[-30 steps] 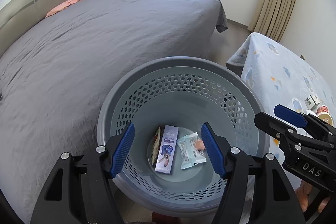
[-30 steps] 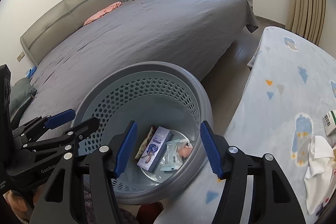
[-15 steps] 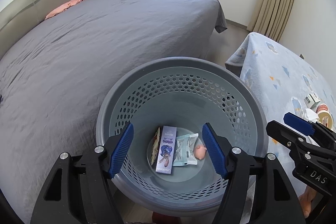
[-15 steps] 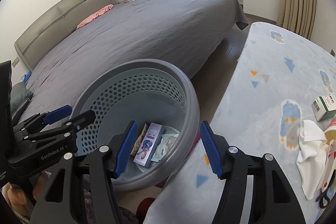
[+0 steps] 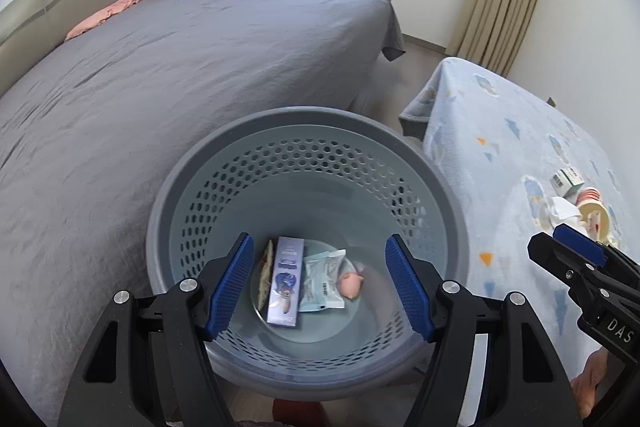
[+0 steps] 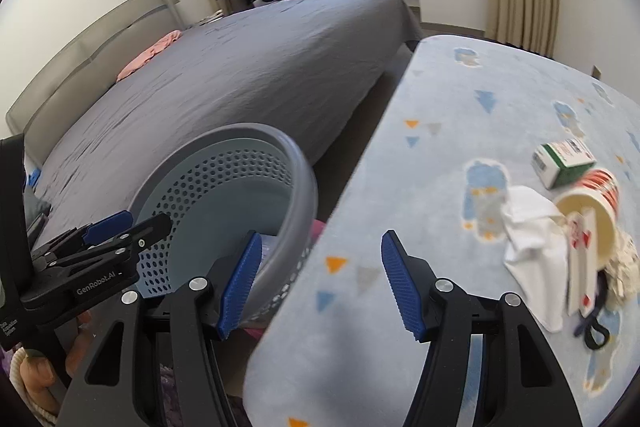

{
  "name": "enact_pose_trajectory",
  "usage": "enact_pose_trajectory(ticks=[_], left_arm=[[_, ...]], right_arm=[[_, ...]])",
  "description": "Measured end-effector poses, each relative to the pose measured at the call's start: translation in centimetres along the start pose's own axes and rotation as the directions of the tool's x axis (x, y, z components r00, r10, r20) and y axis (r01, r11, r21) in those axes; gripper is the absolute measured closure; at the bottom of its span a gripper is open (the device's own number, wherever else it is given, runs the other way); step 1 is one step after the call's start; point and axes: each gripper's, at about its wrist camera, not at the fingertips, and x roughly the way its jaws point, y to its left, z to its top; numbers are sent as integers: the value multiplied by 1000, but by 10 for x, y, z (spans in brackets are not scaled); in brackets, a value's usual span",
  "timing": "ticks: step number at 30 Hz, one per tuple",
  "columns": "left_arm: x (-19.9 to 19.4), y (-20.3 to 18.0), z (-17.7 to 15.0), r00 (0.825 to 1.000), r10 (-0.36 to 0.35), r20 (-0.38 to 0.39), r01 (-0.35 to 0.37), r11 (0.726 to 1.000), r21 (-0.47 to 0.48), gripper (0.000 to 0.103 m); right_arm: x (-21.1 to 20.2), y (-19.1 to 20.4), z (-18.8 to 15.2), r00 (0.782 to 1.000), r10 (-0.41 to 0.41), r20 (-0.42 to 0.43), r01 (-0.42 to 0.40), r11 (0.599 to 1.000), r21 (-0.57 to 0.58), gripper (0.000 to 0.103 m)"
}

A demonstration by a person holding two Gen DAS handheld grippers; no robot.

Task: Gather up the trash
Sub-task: 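Withdraw both open tools from above the basket toward the bed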

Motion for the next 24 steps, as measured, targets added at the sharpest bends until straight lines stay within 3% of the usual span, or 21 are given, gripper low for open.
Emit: enact_pose_trajectory(ticks=[12,24], left_arm=[[-29,-27,6,992,-120,46,119,993,20,36],[-41,-86,15,989,-130,74,121,985,123,35]], right_arm=[[-72,-58,-15,987,-153,42,146,979,141,43],[-131,-132,-7,967,-228,116,196,952,234,40]])
